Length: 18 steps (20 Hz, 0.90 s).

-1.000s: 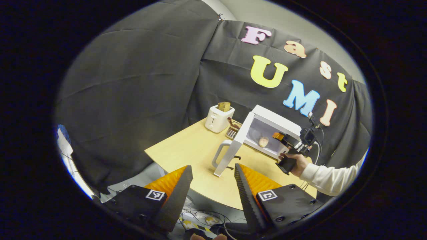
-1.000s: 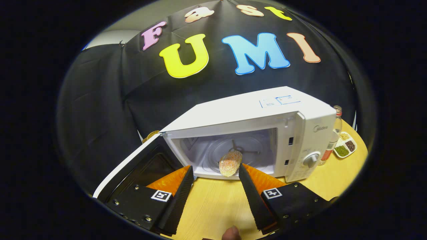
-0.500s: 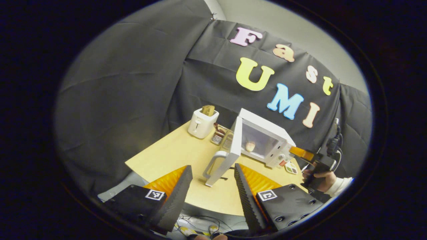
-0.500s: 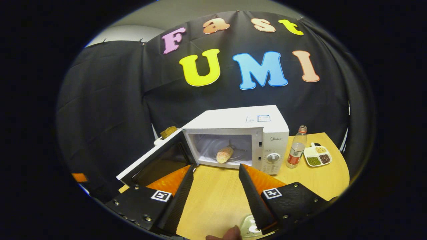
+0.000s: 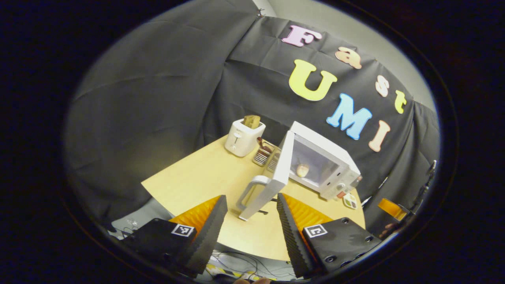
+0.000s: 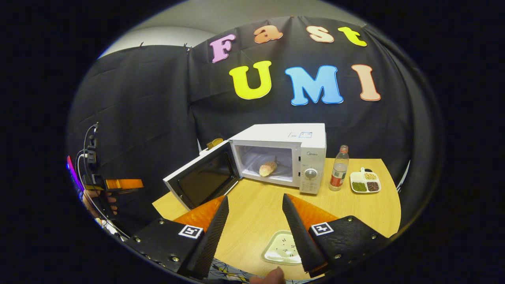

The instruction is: Open the microwave oven with the left hand, put the food in, and close the microwave oven.

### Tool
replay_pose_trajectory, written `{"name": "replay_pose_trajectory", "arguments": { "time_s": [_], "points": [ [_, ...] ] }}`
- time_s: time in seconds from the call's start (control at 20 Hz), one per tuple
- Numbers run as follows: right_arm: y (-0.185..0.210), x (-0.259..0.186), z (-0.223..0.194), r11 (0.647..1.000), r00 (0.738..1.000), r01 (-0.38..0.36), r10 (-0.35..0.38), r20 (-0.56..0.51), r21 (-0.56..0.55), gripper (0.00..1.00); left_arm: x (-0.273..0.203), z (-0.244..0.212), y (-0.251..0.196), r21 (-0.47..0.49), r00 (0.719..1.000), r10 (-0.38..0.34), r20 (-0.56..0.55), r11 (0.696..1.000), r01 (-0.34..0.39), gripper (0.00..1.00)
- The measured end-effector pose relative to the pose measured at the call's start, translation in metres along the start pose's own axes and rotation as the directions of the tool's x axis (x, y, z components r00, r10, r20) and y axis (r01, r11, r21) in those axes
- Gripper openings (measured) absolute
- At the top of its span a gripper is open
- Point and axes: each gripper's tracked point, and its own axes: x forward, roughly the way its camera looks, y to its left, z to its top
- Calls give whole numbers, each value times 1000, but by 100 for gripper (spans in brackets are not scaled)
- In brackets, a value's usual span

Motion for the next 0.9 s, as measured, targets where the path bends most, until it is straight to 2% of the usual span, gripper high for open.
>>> {"name": "replay_pose_trajectory", "arguments": {
  "time_s": [0.05,0.15,0.2,0.25,0.4,0.6,0.65,0.7,0.75,0.9],
  "points": [
    [-5,-7,-1,1000,1000,4,-4,17,-25,84,3,5,5,10,1000,26,2,1000,-26,86],
    [-26,-29,-16,997,998,56,-57,-25,-53,84,10,9,14,13,998,57,-23,998,-56,86],
    [-28,-34,-16,997,998,62,-63,-23,-37,84,17,11,17,18,998,60,-27,998,-59,89],
    [-30,-37,-12,998,998,63,-63,-9,-16,84,28,13,22,32,997,68,-40,997,-67,86],
    [-46,-47,-14,991,989,136,-136,-48,-4,84,72,6,34,122,993,82,-89,990,-70,86],
    [-62,-44,-1,969,971,238,-234,-54,69,84,121,-16,28,142,987,9,-160,990,15,86],
    [-64,-43,1,960,963,267,-263,-60,85,84,129,-20,29,141,988,11,-156,990,11,91],
    [-67,-41,2,949,953,300,-295,-64,98,84,137,-24,29,136,987,6,-158,991,16,86],
    [-69,-40,4,938,944,328,-322,-68,110,84,138,-30,25,117,986,-28,-166,992,48,91],
    [-64,-32,1,915,924,380,-370,-92,136,84,145,-52,4,79,973,-118,-197,988,136,86]
  ]
}}
